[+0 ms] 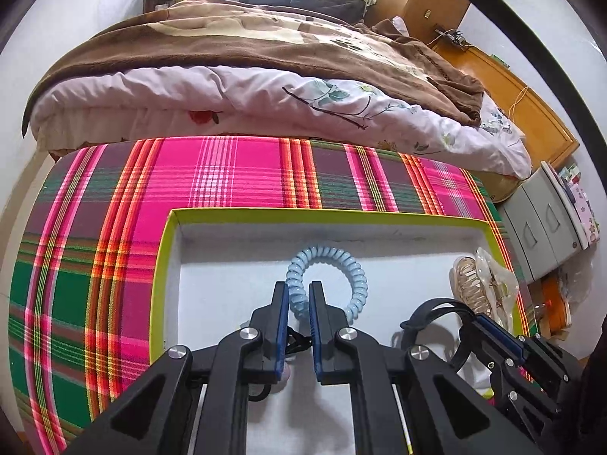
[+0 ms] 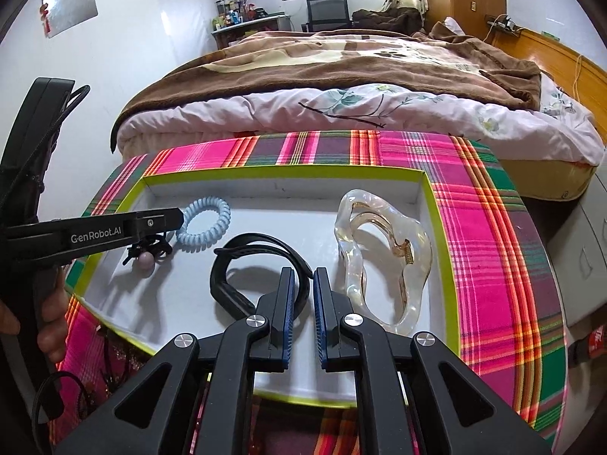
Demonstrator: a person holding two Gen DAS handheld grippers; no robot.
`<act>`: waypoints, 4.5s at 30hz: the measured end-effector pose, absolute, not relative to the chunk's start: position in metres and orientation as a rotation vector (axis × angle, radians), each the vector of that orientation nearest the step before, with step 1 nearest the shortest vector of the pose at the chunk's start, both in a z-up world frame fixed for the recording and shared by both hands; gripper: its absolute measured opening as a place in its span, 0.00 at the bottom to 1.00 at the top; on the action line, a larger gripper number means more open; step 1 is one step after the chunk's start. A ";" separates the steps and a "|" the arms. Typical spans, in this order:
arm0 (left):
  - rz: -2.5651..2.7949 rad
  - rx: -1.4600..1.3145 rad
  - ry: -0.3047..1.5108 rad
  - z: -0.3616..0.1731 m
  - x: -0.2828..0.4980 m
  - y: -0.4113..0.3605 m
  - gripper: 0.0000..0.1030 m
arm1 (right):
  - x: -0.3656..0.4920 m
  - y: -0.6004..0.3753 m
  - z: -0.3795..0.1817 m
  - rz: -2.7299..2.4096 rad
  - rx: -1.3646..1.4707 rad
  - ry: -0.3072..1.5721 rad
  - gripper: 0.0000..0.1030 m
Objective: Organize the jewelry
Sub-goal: 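Carry black band into tray with right tool while left tool carries blue coil there, then withdraw both tools and move the right tool toward the lavender coil hair tie, then close the right tool on the lavender coil hair tie, then lift lavender coil with right tool while left tool grasps the dark beaded bracelet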
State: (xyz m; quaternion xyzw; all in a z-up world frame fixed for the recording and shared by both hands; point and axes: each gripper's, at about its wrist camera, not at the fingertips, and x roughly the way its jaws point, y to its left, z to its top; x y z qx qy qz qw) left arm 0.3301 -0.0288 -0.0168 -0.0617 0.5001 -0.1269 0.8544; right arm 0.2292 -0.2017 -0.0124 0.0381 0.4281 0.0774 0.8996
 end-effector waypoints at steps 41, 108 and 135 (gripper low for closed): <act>-0.222 -0.088 0.928 0.036 0.143 0.028 0.49 | 0.102 -0.201 0.013 0.295 0.050 0.820 0.34; -0.079 -0.062 0.977 -0.026 0.122 0.003 0.56 | 0.063 -0.212 -0.024 0.292 0.040 0.869 0.09; -0.117 -0.119 0.939 -0.007 0.110 0.025 0.03 | 0.059 -0.210 -0.014 0.287 0.040 0.844 0.09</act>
